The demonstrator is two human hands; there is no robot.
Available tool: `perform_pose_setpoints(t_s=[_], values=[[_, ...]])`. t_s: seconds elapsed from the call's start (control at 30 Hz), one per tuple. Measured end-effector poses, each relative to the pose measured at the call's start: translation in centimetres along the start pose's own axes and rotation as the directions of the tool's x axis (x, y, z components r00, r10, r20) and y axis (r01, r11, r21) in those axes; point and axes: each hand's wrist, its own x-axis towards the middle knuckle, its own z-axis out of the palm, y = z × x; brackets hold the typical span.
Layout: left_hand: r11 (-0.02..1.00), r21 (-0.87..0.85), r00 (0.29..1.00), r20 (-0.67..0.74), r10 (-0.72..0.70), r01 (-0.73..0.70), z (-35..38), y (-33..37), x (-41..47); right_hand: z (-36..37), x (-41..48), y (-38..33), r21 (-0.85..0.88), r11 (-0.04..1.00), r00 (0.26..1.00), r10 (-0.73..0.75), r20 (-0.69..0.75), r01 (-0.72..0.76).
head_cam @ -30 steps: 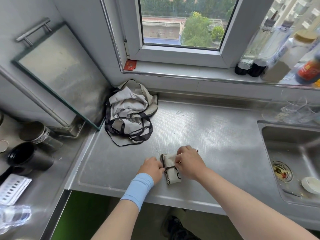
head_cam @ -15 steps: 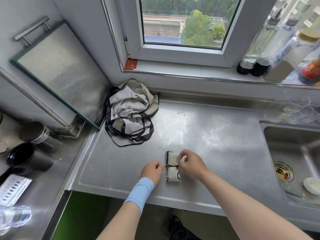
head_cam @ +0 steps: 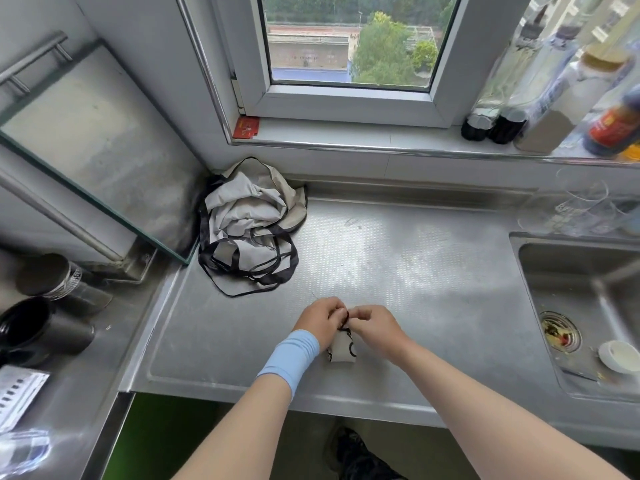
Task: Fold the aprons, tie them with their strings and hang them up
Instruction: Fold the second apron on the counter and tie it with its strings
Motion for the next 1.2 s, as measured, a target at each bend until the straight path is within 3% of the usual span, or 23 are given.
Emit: perform_pose_setpoints(t_s=[0.23,0.4,0.47,0.53,0.6,0.73,0.87,0.97,1.1,1.2], values=[[0.998,-0.067,1.0,-0.018,0.003,-0.005,-0.3,-0.9,-0.6,0.2,0.2,0.0,0.169,0.983,0.992,0.093,-0.091,-0.076],[0.999,0.037,0.998,-0.058,0.018,-0.015,1.2,-1.1,-1.4,0.8,-0.2,-1.1,0.293,0.947,0.989,0.142,-0.026,-0.129],[0.999,0.043,0.997,-0.072,-0.013,0.016,1.1,-0.8,-1.1,0.5,-0.1,-1.4,0.2,0.971,0.989,0.144,-0.033,-0.134],[0.998,0.028,0.996,-0.072,-0.059,0.061,0.8,-0.5,-0.8,-0.6,0.1,-1.5,-0.109,0.99,0.995,0.083,-0.052,-0.088],[0.993,0.086,0.994,-0.072,-0.077,0.083,0.8,-0.1,-0.5,-2.0,0.1,-2.2,-0.46,0.888,0.999,0.036,0.04,-0.013],[0.965,0.249,0.997,-0.025,-0.078,0.082,1.1,1.4,0.2,-3.9,0.2,-5.2,-0.692,0.714,0.961,0.102,0.256,0.108],[0.947,0.31,0.996,0.025,-0.089,0.077,1.2,2.2,0.8,-5.0,1.0,-7.6,-0.742,0.59,0.914,0.012,0.404,0.32],[0.961,0.269,0.997,0.026,-0.068,0.058,0.9,0.9,1.3,-5.1,2.3,-7.4,-0.644,0.64,0.881,-0.117,0.458,0.42],[0.986,0.135,0.994,0.062,0.089,-0.097,0.9,-1.6,1.1,-4.2,3.9,-6.3,-0.589,0.668,0.889,-0.302,0.344,0.454],[0.992,-0.001,0.991,-0.033,0.13,-0.13,1.6,-2.7,0.4,-3.4,4.1,-4.9,-0.53,0.767,0.932,-0.292,0.213,0.361]])
